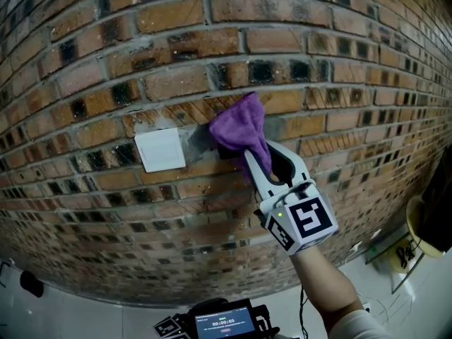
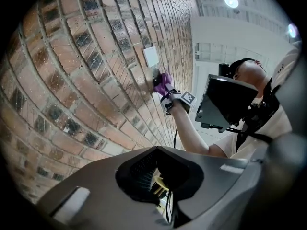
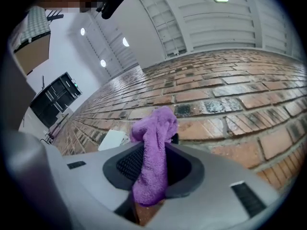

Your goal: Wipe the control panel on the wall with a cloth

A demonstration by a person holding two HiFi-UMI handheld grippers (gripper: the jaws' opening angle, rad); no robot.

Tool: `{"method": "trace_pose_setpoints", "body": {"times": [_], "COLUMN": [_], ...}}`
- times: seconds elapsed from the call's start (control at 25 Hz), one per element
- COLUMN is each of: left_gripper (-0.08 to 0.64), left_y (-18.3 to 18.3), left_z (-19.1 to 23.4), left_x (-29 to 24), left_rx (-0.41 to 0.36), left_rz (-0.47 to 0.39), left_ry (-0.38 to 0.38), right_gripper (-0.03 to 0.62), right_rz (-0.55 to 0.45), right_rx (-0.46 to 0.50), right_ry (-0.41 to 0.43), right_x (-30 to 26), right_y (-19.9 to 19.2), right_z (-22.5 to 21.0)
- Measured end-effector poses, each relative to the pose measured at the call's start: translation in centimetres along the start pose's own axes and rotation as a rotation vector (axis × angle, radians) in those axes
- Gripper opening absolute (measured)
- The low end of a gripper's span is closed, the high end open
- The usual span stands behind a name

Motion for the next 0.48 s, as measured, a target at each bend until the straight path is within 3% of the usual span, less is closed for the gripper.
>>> {"method": "trace_pose_setpoints", "body": {"times": [0.24, 0.48], "left_gripper": [0.002, 0.002], "left_y": [-0.2, 0.2], "left_z": [0.2, 0.3], "left_x": [-0.5, -0.9], "left_rx": [0.0, -0.025], "left_rz": [0.008, -0.002], "left_ry": [-0.016, -0.008], "right_gripper": [0.12, 0.121], "right_rz": [-0.012, -0.012], "right_rx": [0.001, 0.007], "right_ry": [-0.11, -0.149], "right_x": [2.4, 4.7], "right_y": [0.6, 0.9], "right_z": [-3.2, -4.4]}}
Point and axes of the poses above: the fingertips, and each gripper's own axes: x backward along the fingers, z to its left, y out of its top, the point moved 9 cm from there along x, backward along the fingers, and after that the axes turned 13 degrees about -x, right-handed, at the moved point
